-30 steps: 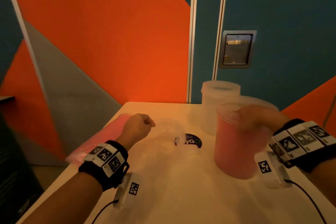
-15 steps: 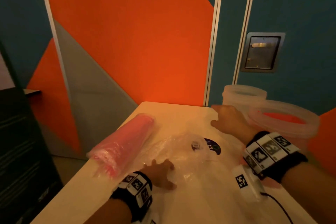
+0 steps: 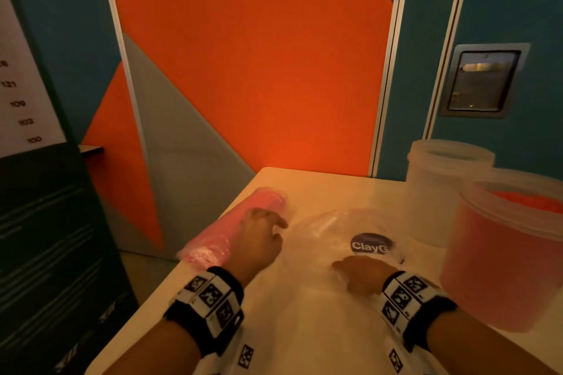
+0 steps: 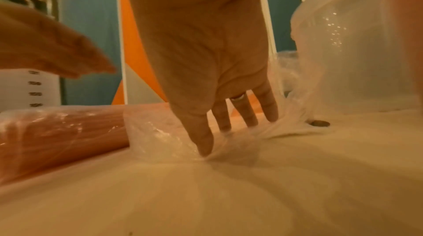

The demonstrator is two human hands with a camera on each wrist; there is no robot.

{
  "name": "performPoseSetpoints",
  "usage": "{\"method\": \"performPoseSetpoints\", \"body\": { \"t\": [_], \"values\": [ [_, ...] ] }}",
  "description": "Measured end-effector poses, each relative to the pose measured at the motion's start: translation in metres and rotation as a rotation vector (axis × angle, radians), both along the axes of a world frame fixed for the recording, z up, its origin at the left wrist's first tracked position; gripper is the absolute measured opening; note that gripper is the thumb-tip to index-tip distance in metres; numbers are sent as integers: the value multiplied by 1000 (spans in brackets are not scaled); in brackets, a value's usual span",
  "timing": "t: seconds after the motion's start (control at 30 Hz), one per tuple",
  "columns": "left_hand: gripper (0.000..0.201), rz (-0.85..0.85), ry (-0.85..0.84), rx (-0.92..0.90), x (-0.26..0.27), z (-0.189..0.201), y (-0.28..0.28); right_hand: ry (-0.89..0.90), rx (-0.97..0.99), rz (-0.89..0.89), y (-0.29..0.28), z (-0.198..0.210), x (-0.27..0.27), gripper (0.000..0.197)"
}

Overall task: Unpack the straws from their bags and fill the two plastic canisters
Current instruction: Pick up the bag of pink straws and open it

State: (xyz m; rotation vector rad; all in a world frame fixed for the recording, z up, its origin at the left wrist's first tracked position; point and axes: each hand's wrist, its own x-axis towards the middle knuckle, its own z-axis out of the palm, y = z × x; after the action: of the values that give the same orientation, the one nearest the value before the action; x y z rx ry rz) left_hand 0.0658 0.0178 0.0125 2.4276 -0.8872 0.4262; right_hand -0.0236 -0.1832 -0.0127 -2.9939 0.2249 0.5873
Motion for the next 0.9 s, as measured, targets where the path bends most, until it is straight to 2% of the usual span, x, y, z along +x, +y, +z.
{"method": "performPoseSetpoints", "body": {
  "t": [0.1, 0.17, 0.2, 0.27, 0.3, 0.33, 0.37, 0.47, 0.6, 0.67, 0.7, 0.77, 0.8, 0.83, 0.9],
  "values": [
    [31, 218, -29, 85, 8, 5, 27, -66, 10, -30, -7, -2, 4, 53],
    [42, 377, -16, 216, 11, 6, 39, -153, 49, -48, -10, 0, 7, 60],
    [56, 430, 42, 306, 13, 4, 44, -237, 75, -67, -11, 1, 8, 64],
    [93, 486, 267, 427, 23, -9, 55, -364, 129, -89, -13, 2, 13, 62],
    [104, 482, 373, 437, 28, -17, 61, -379, 152, -86, -11, 4, 14, 58],
    [106, 464, 441, 420, 32, -23, 66, -381, 167, -75, -9, 5, 14, 54],
    [101, 450, 454, 389, 35, -29, 70, -385, 172, -56, -5, 6, 14, 50],
    [72, 481, 314, 258, 34, -21, 80, -447, 183, 35, 9, 10, 10, 44],
    [55, 493, 281, -76, 28, 15, 95, -531, 286, 76, 25, 19, 1, 38],
    [50, 395, 355, -351, 18, 32, 98, -595, 412, 40, 33, 30, -3, 35],
    [40, 289, 422, -547, 9, 40, 97, -629, 527, -13, 37, 36, -5, 34],
    [17, 75, 632, -858, -9, 50, 88, -667, 877, -162, 46, 52, -8, 41],
    [12, -18, 740, -938, -17, 51, 83, -657, 1066, -226, 51, 60, -9, 50],
    [14, -137, 818, -976, -27, 52, 78, -633, 1220, -275, 55, 67, -10, 61],
    [39, -389, 846, -955, -38, 45, 69, -568, 1461, -318, 59, 79, -16, 77]
  ]
}}
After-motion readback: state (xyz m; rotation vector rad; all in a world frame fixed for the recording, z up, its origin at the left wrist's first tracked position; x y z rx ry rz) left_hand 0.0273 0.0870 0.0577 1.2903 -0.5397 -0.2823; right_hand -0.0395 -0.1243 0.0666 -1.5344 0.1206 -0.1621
